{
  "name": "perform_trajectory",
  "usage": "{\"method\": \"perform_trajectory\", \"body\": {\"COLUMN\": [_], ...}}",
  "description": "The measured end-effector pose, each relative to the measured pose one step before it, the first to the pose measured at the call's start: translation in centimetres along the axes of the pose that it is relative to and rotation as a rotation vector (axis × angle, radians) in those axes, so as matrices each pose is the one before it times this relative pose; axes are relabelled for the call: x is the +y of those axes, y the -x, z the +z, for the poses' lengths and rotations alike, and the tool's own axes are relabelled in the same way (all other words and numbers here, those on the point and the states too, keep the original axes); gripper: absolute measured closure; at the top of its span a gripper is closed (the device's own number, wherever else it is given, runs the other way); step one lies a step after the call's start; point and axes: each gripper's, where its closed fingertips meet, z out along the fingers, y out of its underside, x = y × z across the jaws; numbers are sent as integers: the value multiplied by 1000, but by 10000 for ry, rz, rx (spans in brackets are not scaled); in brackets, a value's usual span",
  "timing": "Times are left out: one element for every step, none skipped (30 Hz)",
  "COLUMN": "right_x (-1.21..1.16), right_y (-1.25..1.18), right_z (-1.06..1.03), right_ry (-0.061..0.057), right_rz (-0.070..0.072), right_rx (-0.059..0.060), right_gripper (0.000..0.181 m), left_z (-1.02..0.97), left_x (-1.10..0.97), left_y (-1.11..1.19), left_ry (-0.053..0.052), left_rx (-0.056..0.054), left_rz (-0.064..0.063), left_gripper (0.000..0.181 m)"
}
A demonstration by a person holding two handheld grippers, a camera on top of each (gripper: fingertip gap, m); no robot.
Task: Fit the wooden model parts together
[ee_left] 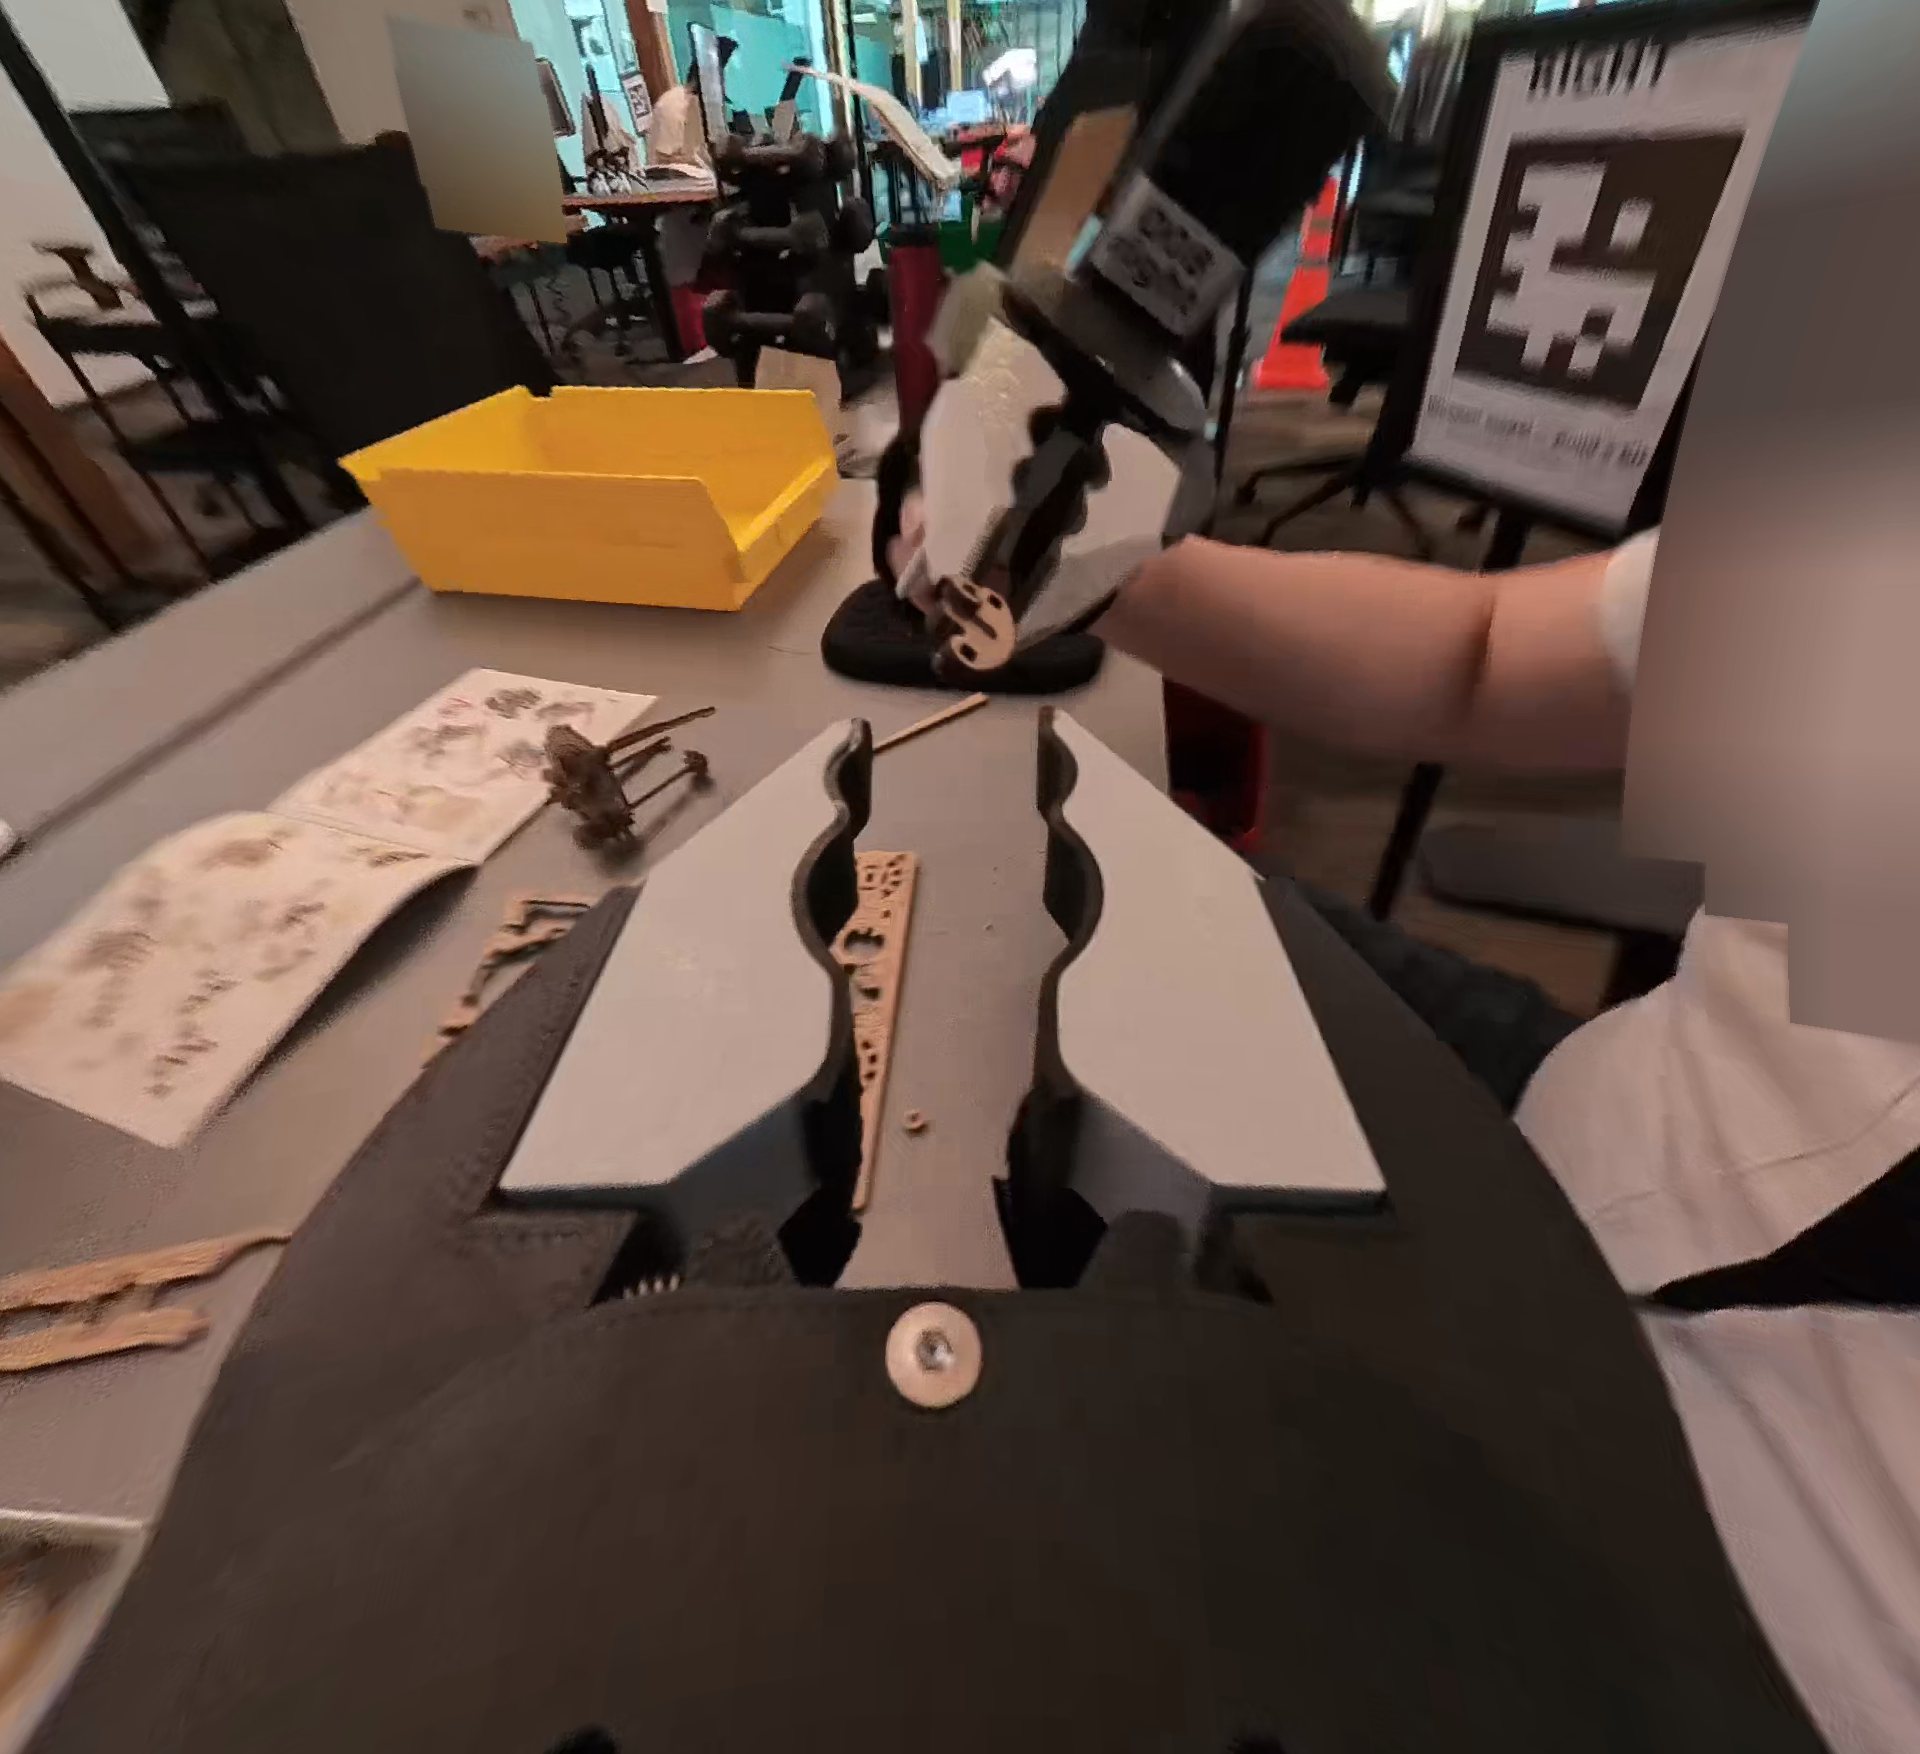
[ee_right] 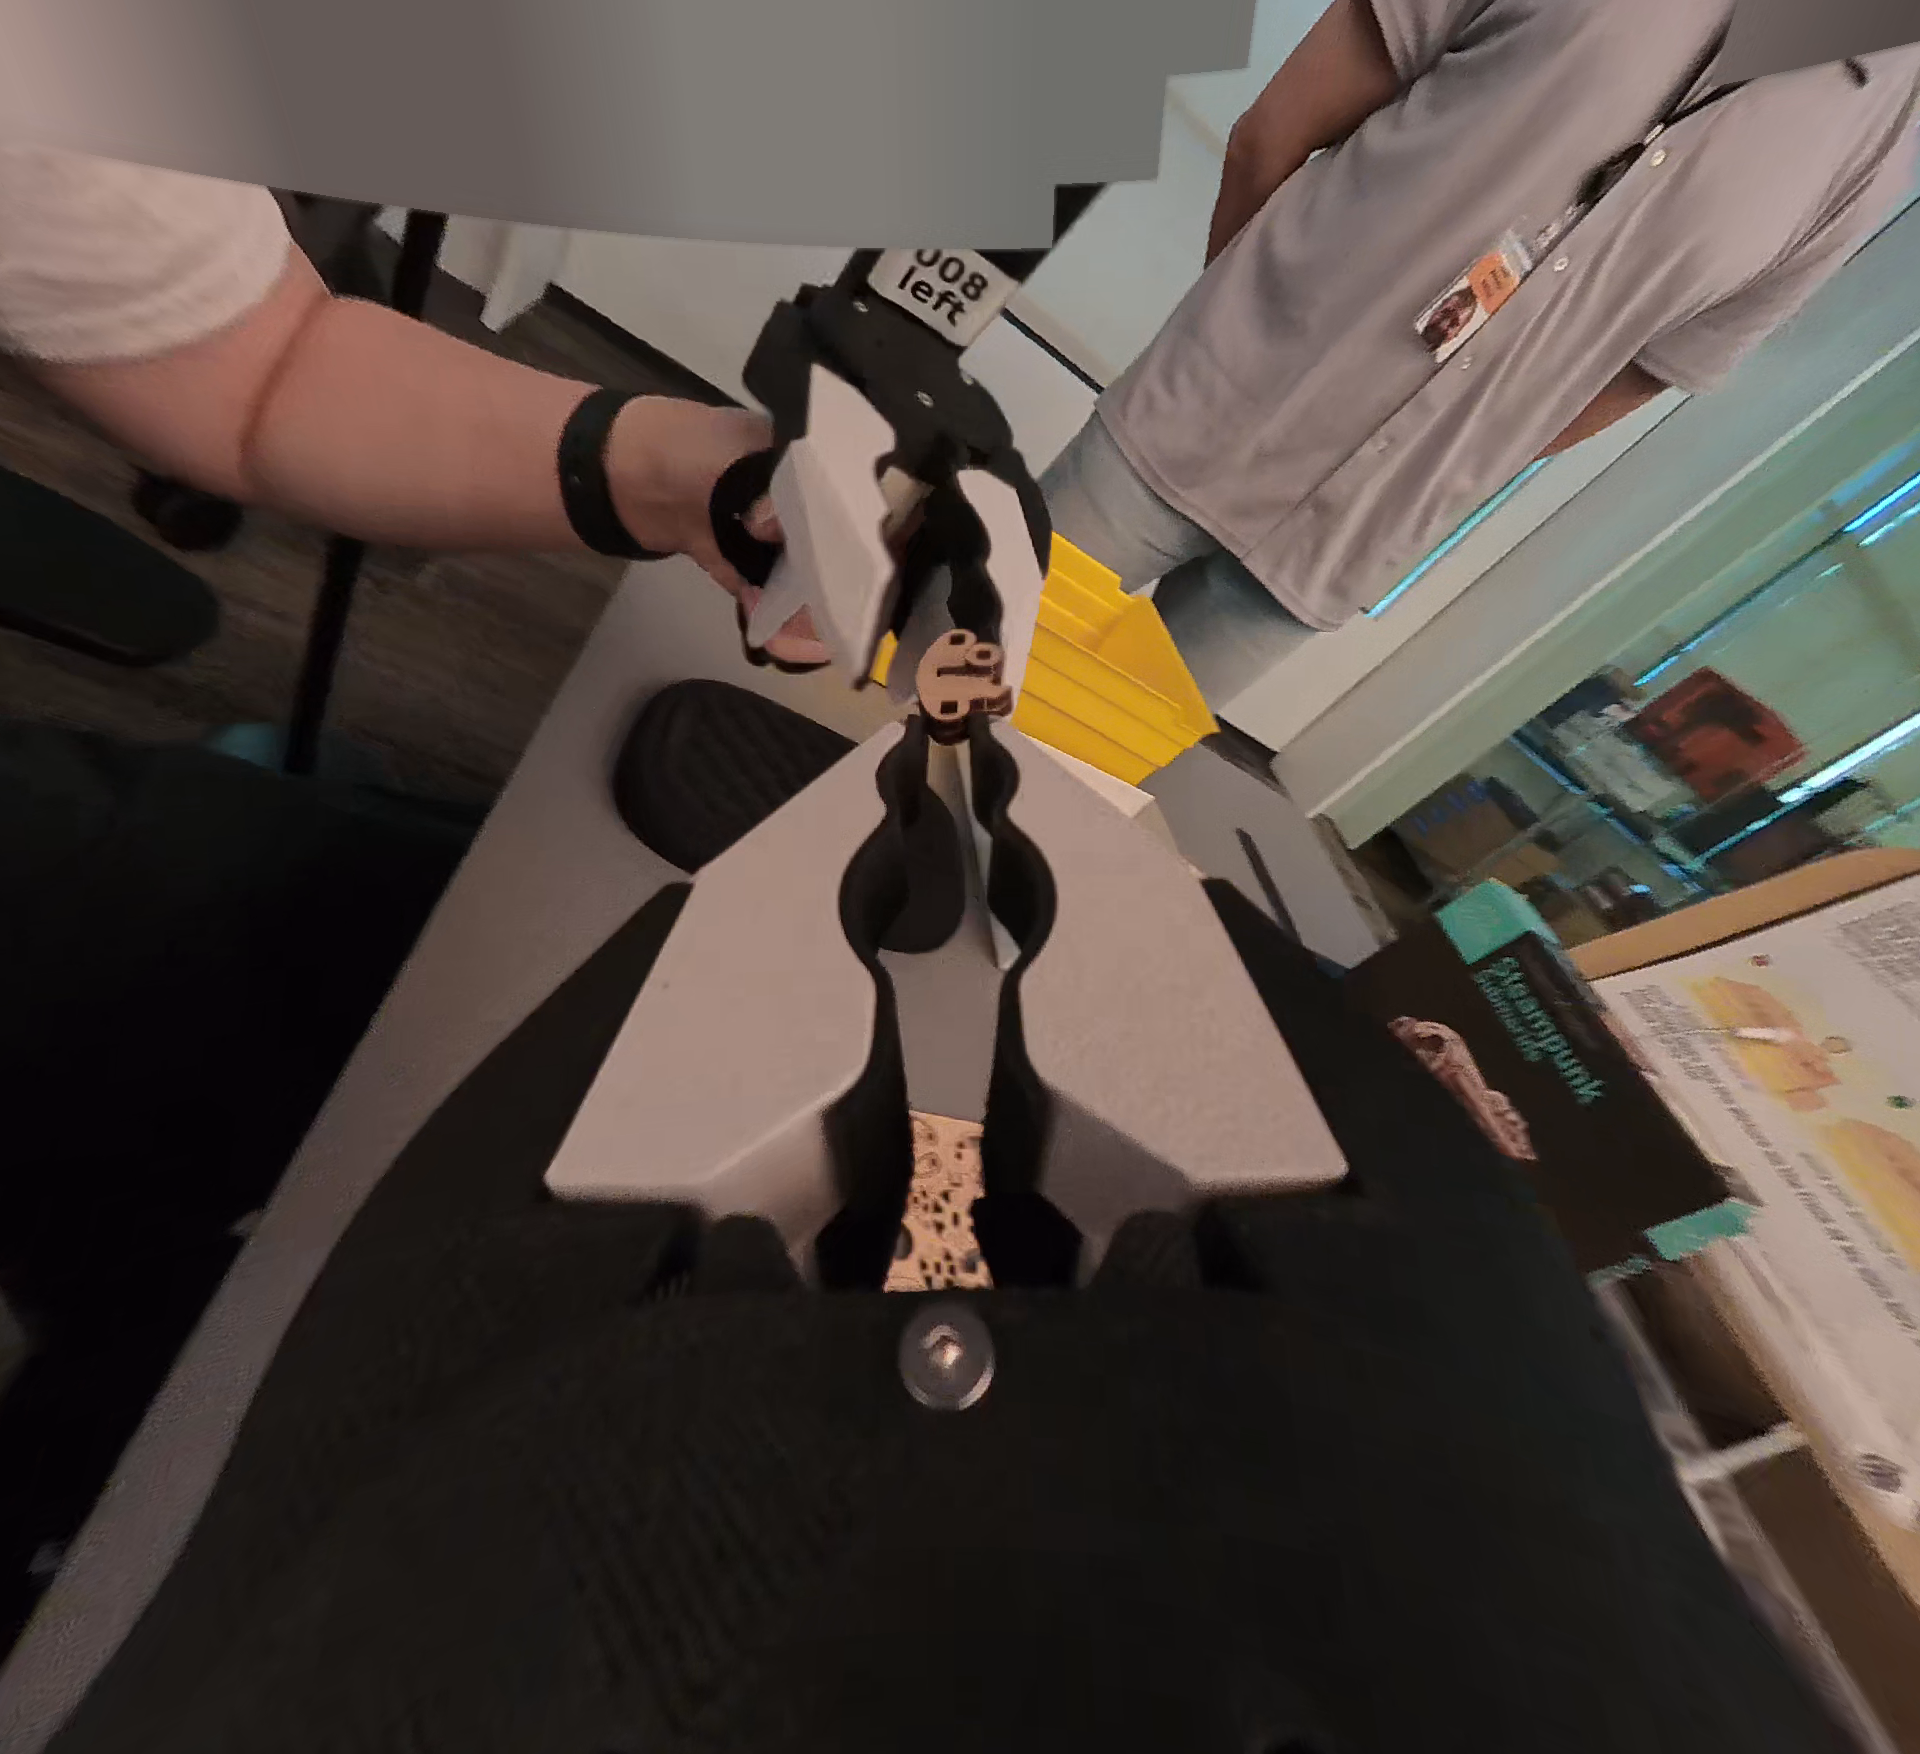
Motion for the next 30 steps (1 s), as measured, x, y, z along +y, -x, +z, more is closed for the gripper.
{"method": "perform_trajectory", "body": {"right_x": [30, 1, -7, -6, 53, 40, 233, 302, 40, -40, 26, -4, -112, -114, -87, -107, -44, -104, -196, -185, -132, -169, -128, -84, -6, 104, 133, 105, 89, 80], "right_y": [169, 152, 56, 42, 59, -28, -28, -39, 29, 74, -65, -173, -64, 39, 60, 84, 62, -68, -58, 47, 13, 32, 63, 28, 48, 60, 9, -6, 51, -138], "right_z": [151, 164, 129, 117, 110, 63, 49, 25, 0, -9, -25, -70, -70, -6, 37, 43, 49, 0, -60, -95, -127, -141, -104, -79, -39, 0, -2, 3, 30, -17], "right_ry": [118, 116, 97, 89, 112, 85, 167, 179, -6, -49, 32, 39, -32, -35, -16, -52, -21, -88, -189, -190, -160, -182, -166, -127, -80, -19, -18, -53, -72, -72], "right_rz": [-307, -278, -279, -281, -242, -212, -222, -232, -191, -139, -165, -229, -193, -79, 3, 30, 131, 254, 373, 450, 447, 382, 317, 250, 207, 225, 251, 274, 379, 439], "right_rx": [61, 46, 97, 84, 59, 95, 84, 107, 84, 52, 123, 172, 81, -23, -61, -80, -89, -33, -67, -146, -116, -102, -111, -88, -110, -143, -118, -116, -178, -82], "right_gripper": [175, 175, 175, 175, 174, 174, 174, 174, 174, 174, 174, 174, 174, 174, 174, 174, 174, 174, 174, 174, 174, 175, 175, 175, 175, 175, 175, 175, 175, 175], "left_z": [-58, -122, -85, 7, 97, 128, 94, 14, 12, -19, -15, -37, -27, -7, -4, 5, -25, -65, -148, -187, -173, -79, 18, 73, 112, 113, 80, 88, 70, 66], "left_x": [-303, -449, -354, -136, 116, 321, 235, 57, 82, 67, 166, 215, 140, -56, -215, -234, -262, -198, -97, -10, 128, 332, 308, 106, -17, -172, -235, -162, -94, -18], "left_y": [129, -137, -166, -192, -129, 188, 251, 124, 25, -68, -19, 61, 3, -133, -210, -87, -8, 9, 100, 3, 16, 71, -109, -225, -38, 49, -87, -33, 3, 103], "left_ry": [-329, -394, -292, -130, 39, 174, 131, 29, 55, 55, 114, 145, 91, -39, -143, -139, -131, -92, -36, 25, 168, 360, 339, 187, 108, -9, -78, -42, -26, -1], "left_rx": [88, 248, 253, 257, 207, -9, -72, -6, 55, 101, 56, -18, -12, 34, 41, -48, -136, -219, -386, -399, -386, -383, -251, -131, -181, -150, 32, 58, 26, -83], "left_rz": [-569, -461, -427, -365, -249, -157, -112, -118, -121, -114, -84, -32, 56, 142, 198, 228, 339, 618, 915, 1015, 963, 894, 801, 619, 395, 181, -4, -97, 16, 163], "left_gripper": [155, 158, 162, 163, 166, 170, 172, 173, 174, 174, 172, 172, 171, 172, 173, 171, 167, 162, 158, 155, 157, 159, 161, 163, 165, 165, 165, 165, 165, 167]}}
